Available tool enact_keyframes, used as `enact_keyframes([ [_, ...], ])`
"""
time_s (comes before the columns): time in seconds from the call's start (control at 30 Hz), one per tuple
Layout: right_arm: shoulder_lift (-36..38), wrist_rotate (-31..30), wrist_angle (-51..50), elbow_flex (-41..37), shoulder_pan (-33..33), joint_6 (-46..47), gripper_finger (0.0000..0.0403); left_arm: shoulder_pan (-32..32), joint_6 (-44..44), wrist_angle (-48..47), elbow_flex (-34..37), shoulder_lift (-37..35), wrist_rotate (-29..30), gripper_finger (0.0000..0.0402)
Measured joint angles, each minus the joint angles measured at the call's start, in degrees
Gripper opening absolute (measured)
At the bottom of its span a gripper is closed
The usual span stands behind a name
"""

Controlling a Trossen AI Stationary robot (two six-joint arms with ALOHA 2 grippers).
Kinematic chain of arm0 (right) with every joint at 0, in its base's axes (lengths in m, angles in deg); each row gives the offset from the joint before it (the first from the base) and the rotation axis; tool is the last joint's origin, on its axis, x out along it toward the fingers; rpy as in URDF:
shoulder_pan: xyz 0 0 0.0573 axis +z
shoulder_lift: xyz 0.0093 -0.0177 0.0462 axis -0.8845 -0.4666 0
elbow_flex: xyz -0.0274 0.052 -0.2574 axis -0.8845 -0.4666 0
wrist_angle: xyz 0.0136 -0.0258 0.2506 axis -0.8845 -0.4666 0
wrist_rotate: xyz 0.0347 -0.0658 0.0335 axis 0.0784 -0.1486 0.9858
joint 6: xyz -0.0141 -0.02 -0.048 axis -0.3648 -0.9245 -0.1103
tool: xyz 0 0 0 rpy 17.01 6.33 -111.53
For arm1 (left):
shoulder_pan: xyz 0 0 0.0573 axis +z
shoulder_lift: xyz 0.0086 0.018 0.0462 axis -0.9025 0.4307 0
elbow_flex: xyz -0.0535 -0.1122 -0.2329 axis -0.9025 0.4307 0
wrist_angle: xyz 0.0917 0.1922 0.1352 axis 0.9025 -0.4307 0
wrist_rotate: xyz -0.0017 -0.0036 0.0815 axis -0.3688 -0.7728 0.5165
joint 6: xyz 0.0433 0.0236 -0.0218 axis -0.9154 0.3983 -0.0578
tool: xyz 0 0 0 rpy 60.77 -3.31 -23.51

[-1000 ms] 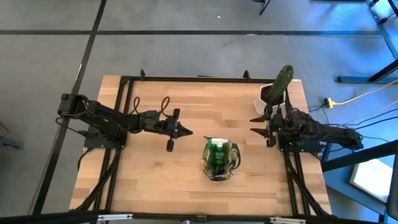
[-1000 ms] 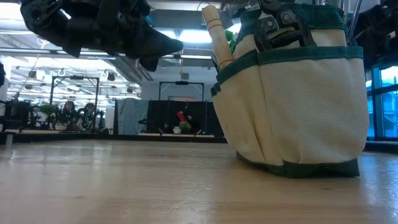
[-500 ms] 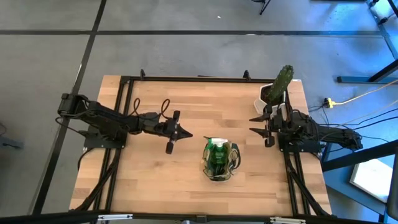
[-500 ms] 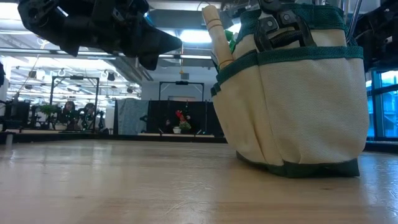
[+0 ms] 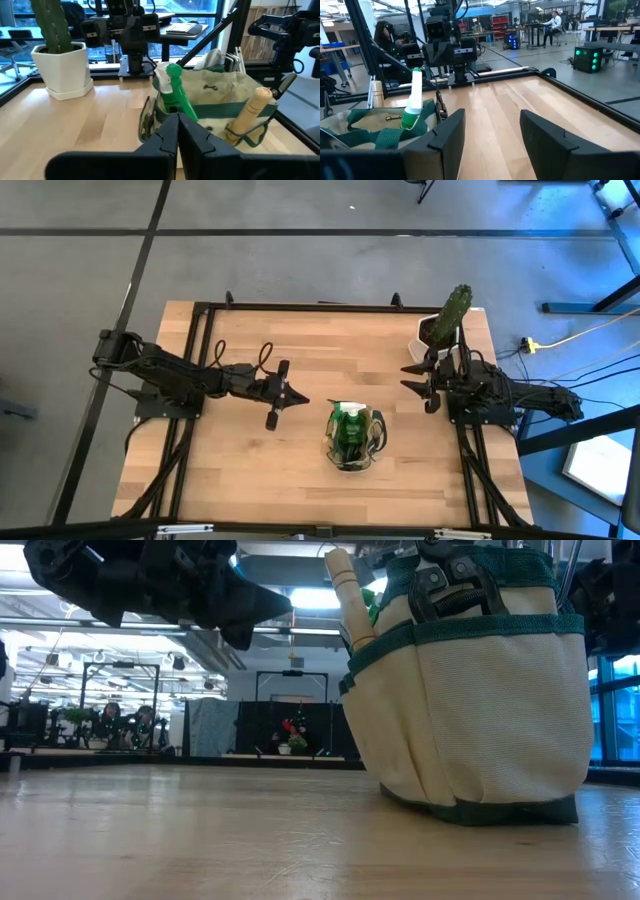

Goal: Pick & Place Garden tools in Gardening bag
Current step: Return to Home Position

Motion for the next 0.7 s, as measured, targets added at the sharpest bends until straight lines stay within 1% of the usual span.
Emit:
enact_keyframes([
  [0.33, 0.00, -0.04, -0.02, 0.00, 0.00, 0.00, 0.0192, -0.09, -1.31, 1.35, 0.00, 0.00, -0.20, 0.0006],
  [0.43, 0.00, -0.04, -0.02, 0.00, 0.00, 0.00, 0.0192, 0.79, -1.33, -0.44, 0.00, -1.85, -2.71, 0.0004],
  [0.5, 0.00, -0.04, -0.02, 0.00, 0.00, 0.00, 0.0192, 1.41, -2.05, -3.61, 0.00, -4.23, -4.95, 0.0004],
  [0.57, 0.00, -0.04, -0.07, 0.00, 0.00, 0.00, 0.0193, 1.74, -3.48, -7.72, 0.00, -7.69, -5.81, 0.0005],
  [0.63, 0.00, -0.02, -0.05, 0.00, 0.00, 0.00, 0.0193, 1.45, -5.04, -12.13, 0.00, -12.20, -5.31, 0.0007],
  [0.7, 0.00, -0.02, -0.08, 0.00, 0.00, 0.00, 0.0193, 0.21, -6.55, -15.73, 0.00, -16.27, -2.81, 0.0008],
])
